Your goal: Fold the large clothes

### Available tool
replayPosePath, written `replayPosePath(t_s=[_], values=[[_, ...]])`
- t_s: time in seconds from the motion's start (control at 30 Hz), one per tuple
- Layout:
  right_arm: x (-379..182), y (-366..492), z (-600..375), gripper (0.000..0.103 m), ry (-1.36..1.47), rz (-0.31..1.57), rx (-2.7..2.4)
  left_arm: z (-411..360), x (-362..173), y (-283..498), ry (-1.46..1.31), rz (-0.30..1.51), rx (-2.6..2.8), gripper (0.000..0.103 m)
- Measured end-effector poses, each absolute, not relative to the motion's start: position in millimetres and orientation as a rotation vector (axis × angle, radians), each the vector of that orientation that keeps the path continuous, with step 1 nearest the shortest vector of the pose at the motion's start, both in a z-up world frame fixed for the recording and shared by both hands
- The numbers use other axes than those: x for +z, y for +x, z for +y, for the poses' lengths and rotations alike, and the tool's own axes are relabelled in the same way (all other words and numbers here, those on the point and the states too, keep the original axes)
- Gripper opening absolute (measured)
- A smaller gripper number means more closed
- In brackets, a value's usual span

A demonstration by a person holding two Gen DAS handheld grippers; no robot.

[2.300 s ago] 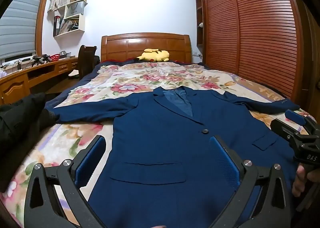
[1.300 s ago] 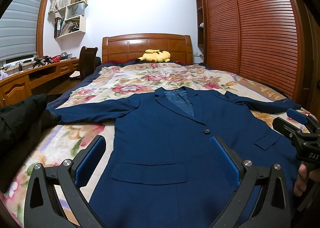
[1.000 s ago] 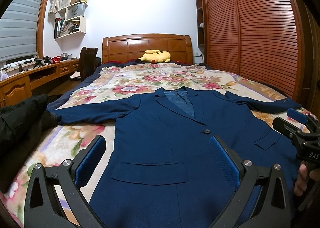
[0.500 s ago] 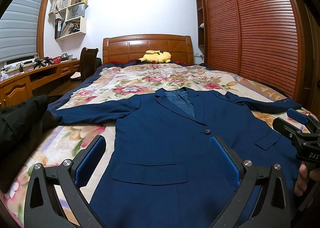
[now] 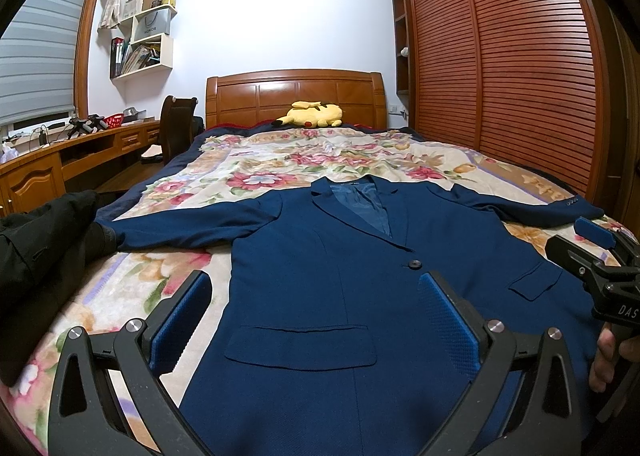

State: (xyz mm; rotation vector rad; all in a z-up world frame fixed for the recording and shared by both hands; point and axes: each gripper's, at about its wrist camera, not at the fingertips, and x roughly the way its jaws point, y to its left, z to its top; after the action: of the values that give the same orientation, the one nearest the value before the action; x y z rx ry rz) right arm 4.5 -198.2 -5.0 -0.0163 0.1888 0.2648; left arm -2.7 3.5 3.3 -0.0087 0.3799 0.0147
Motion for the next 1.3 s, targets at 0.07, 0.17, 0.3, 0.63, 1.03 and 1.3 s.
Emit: replayPosePath(t_s=[0.07,0.17,0.3,0.63,1.03,1.3], values=[[-4.8,2.6,-197.3,0.103,-0.017,0.189,0.265,3.9,3.6,-2.9,-0.009,0.380,0.015,0.103],[-4.9,2.8,-197.0,0.103,-0.016,0.188,0.266,3.6,3.5,-3.0,-0.007,0.380,0.015,0.103],[-5.0,3.1,-196.8,0.103,-0.016,0.190,0.266,3.8,3.5,-3.1,-0.008,0.380,0.014,0.103],[-6.1,4.1,-197.7,0.103,-0.015,0.191,0.268,3.7,3.6,-3.1,-0.006,0.380,0.015,0.103],[6.1,7.4,-194.3,0.103,-0.022,0.191,0.294,30.1,3.7,-3.9,-0.015,0.445,0.053,0.103],[16.9,25.8,-165.9,0.103,-0.079,0.223,0.375,61.1,2.4,2.9,-0.050,0.489,0.100,0.103]])
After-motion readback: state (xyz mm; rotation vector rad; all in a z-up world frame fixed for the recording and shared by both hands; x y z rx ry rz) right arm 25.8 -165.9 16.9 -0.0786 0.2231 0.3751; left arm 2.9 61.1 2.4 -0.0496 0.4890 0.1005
